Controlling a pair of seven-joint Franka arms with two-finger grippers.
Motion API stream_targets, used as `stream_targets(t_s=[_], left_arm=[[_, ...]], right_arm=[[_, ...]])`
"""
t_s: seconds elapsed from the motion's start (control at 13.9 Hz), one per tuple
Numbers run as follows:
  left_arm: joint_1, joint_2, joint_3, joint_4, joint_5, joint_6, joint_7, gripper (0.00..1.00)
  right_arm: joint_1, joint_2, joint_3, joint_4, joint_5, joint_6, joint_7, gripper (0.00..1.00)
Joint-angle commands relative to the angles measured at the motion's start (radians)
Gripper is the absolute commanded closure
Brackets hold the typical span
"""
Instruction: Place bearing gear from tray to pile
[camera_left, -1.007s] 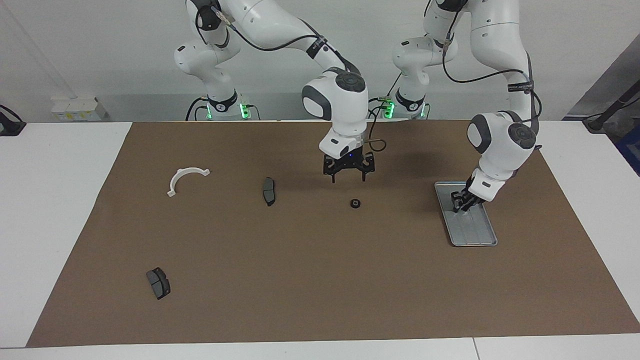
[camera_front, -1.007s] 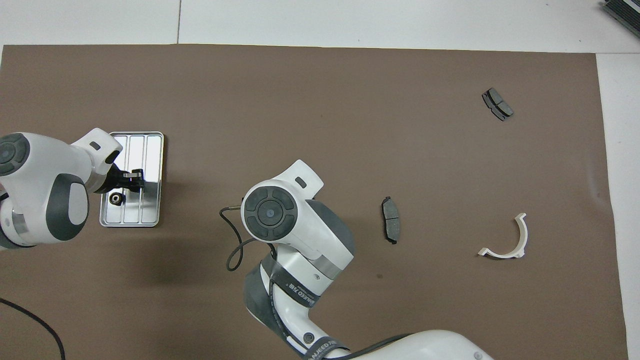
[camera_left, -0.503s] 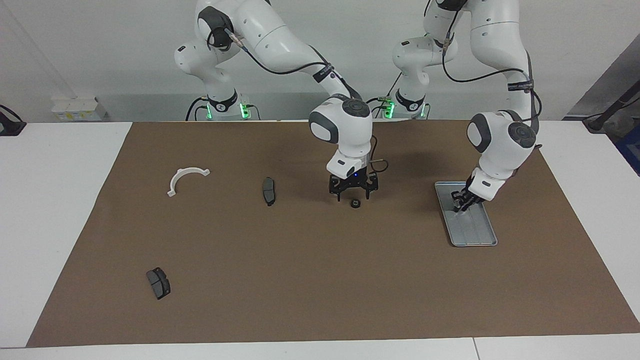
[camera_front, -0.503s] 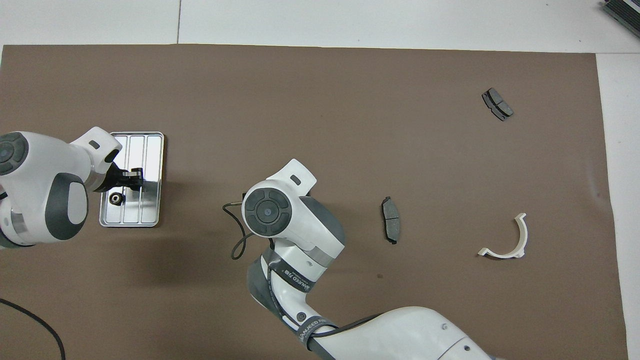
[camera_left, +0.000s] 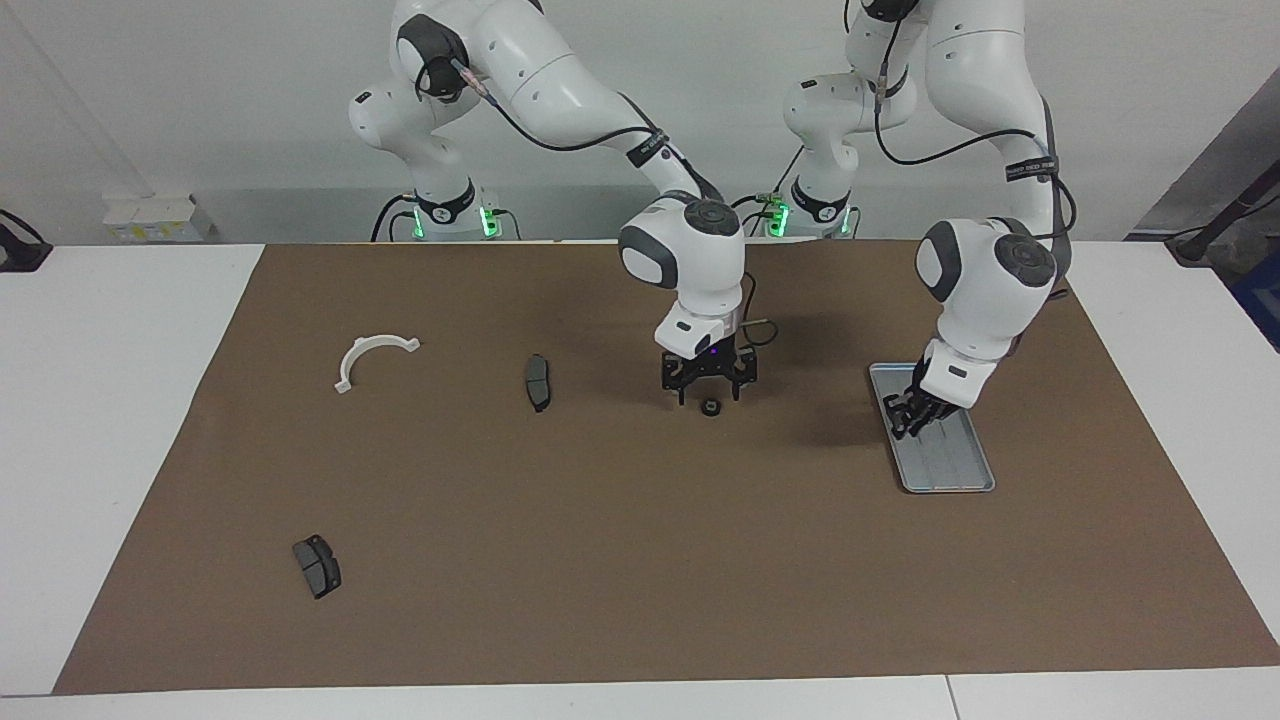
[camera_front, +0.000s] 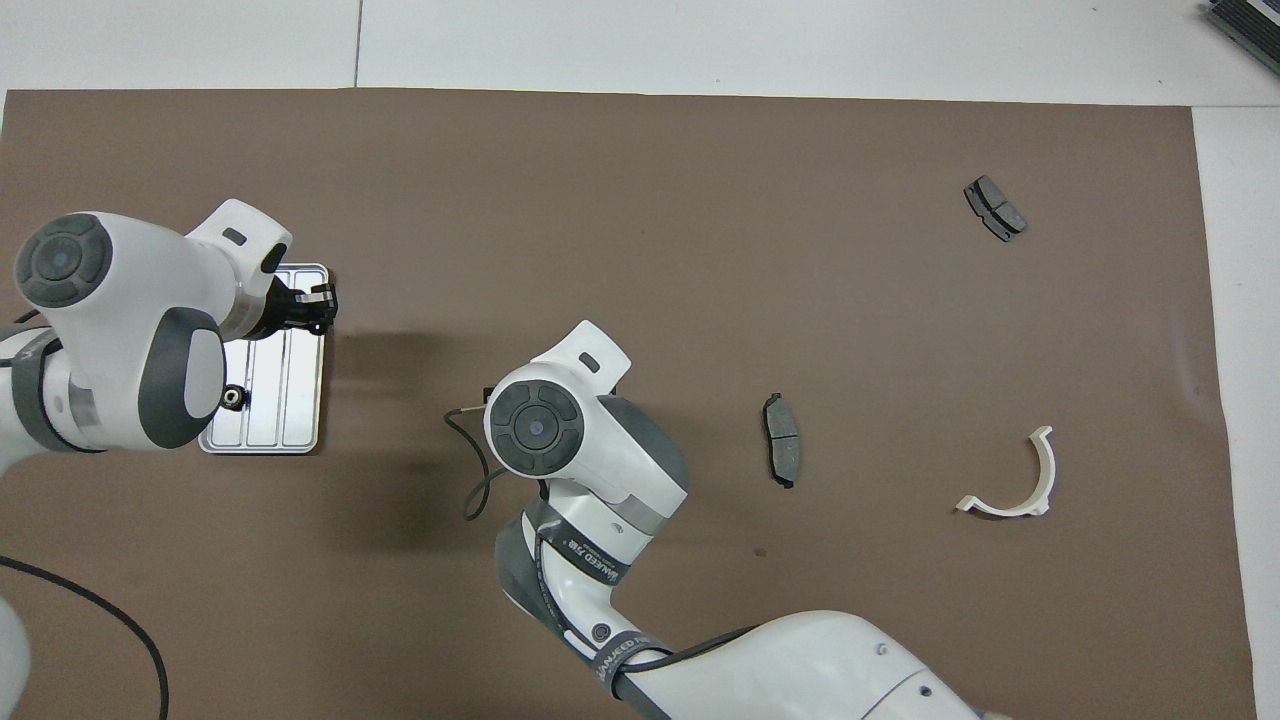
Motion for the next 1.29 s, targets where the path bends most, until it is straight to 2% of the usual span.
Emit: stream_targets(t_s=[0.0,0.29,0.5,0.86,1.01,1.15,1.22], left_arm=[[-0.052,0.016,0.013,0.020,-0.010,0.009,-0.066,1.00],[-0.087,0.016,0.012,0.014,-0.010,0.015,-0.109,1.00],[-0.095,0.016,0.012,0.010,-0.010,0.016,-0.109,1.00],[-0.100,0.016,0.012,0.005,-0.010,0.016,-0.109,1.00],[-0.100,0.014,0.012,0.005,-0.010,0.016,-0.109,1.00],[-0.101,0.014,0.012,0.005,-0.010,0.016,-0.109,1.00],[-0.101,0.014,0.012,0.005,-0.010,0.016,-0.109,1.00]], right_arm=[[-0.005,0.004,0.004,-0.014,-0.019,0.041,0.029,0.17],[0.004,0.004,0.006,-0.020,-0.019,0.053,0.052,0.23],[0.001,0.004,0.004,-0.056,-0.019,0.132,0.052,0.26],[0.000,0.004,0.004,-0.057,-0.019,0.139,0.057,0.34],[0.001,0.004,0.004,-0.059,-0.019,0.139,0.058,0.34],[-0.003,0.004,0.004,-0.056,-0.019,0.139,0.058,0.38],[-0.003,0.004,0.003,-0.054,-0.019,0.137,0.060,0.44]])
